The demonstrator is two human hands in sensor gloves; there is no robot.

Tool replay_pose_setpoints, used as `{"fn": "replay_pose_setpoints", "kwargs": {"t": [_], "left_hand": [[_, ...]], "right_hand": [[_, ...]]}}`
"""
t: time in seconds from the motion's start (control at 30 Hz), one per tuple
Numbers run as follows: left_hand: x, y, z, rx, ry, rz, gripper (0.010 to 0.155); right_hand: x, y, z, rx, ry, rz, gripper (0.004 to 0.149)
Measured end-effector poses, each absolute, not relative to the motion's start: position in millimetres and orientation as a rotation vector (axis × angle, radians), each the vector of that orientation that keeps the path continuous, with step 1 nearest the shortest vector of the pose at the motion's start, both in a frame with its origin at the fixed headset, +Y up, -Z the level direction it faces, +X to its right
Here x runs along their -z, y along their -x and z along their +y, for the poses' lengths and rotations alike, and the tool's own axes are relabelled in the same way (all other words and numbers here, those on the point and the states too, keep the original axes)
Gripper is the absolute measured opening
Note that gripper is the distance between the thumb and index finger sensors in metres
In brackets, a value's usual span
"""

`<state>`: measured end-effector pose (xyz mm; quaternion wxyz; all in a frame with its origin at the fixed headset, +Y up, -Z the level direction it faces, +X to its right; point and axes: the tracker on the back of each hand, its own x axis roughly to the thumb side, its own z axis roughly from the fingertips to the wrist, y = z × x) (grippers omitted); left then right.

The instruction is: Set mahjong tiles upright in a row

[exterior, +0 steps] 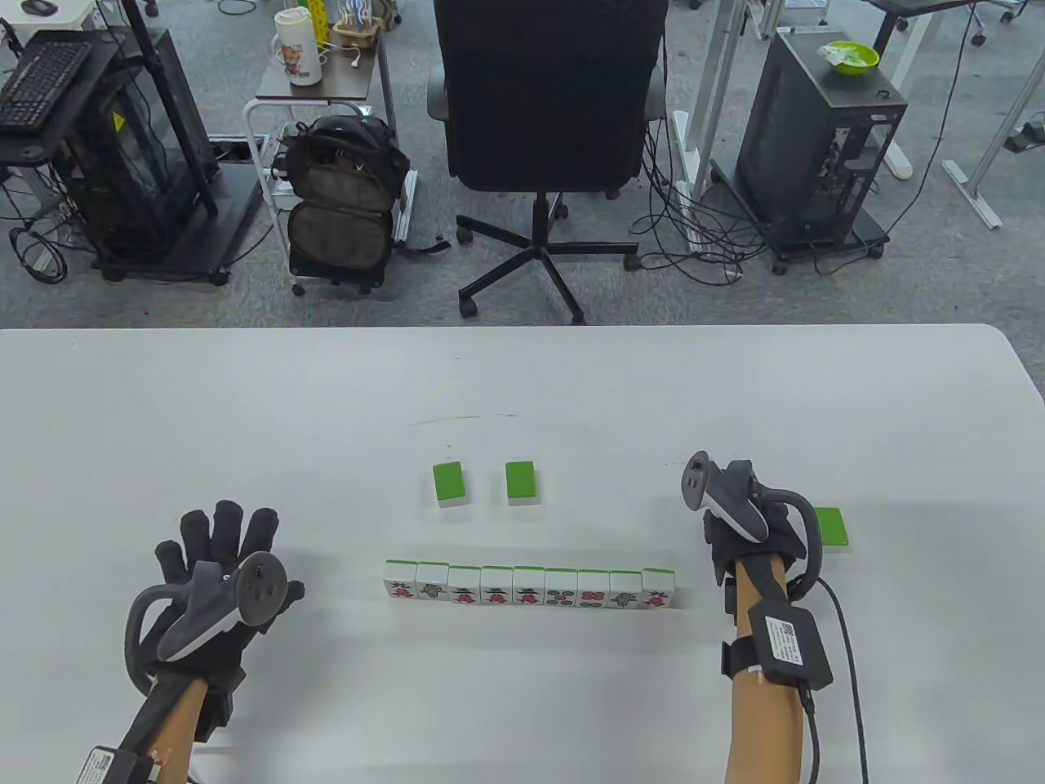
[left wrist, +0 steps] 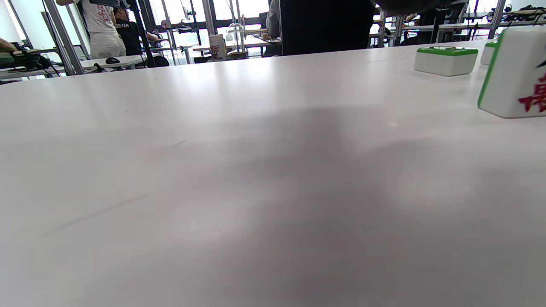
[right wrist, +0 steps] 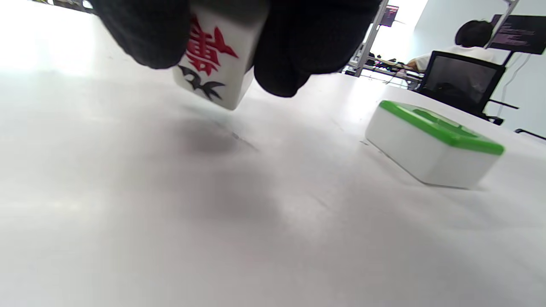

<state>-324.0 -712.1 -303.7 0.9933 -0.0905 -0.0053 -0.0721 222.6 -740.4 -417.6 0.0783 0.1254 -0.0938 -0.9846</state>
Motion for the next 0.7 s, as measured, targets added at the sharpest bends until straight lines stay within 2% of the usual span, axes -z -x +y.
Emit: {"fn": "replay_pose_setpoints", "kwargs": {"t": [0.17,0.33,0.53,0.7], "left_hand": [[304,325,-710,0.135,0.171,-0.016,0.092],[303,324,-709,0.134,0.160,-0.025,0.092],[304,324,-710,0.141,0.153,-0.028,0.093],[303,324,-710,0.146,0.156,-0.026,0.092]], "right_hand": [[393,-224,-717,3.038,-0.216,-0.470,0.049],[366,-215,-702,3.025,-0.027,-0.497,0.051],[345,-198,-707,2.915,0.094,-0.561,0.055],[343,-184,-718,2.875,0.155,-0.591,0.068]]}}
